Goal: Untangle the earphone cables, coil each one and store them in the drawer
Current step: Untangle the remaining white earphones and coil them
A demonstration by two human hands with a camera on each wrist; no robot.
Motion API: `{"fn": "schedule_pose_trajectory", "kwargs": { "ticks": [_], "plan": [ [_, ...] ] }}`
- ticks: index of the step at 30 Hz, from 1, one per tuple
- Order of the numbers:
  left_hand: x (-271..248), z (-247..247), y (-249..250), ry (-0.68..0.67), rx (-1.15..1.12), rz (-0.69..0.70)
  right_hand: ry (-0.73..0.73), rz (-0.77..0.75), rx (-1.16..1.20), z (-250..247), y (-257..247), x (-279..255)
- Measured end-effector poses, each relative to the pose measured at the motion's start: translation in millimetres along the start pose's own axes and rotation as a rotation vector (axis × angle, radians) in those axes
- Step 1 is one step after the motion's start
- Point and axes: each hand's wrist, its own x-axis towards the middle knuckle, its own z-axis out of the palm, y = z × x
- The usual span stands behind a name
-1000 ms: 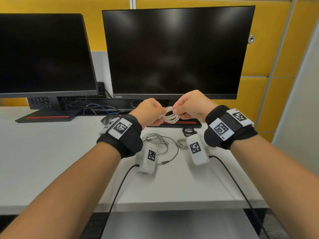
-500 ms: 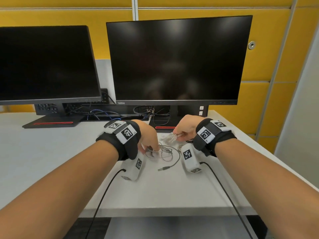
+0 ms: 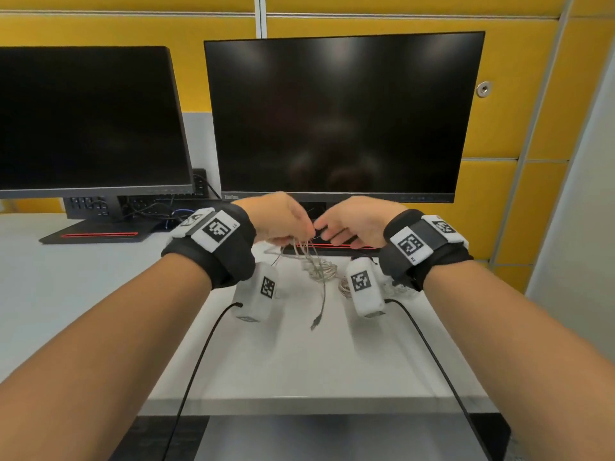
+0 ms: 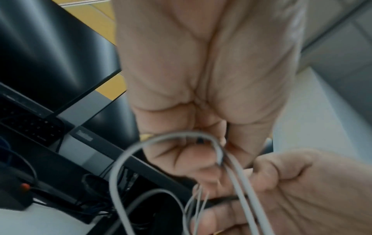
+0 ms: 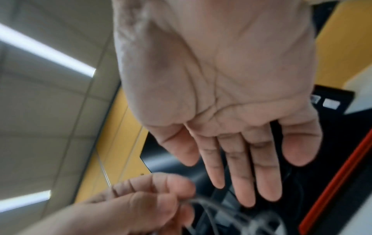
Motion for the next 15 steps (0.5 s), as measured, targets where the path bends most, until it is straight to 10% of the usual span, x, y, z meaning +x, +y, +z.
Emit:
{"fn": "schedule_pose_trajectory", "kwargs": {
  "ticks": [7,15],
  "plan": [
    [-5.6,-17.8,20.6,0.288,-0.618,0.179,-0.012,-0.262,0.362,-7.4,-11.4,-17.0],
    [-4.8,-14.7,10.0,0.181,-0.868,0.249,0.038,-0.252,0.705,-0.1,-17.9,-9.8]
  ]
}}
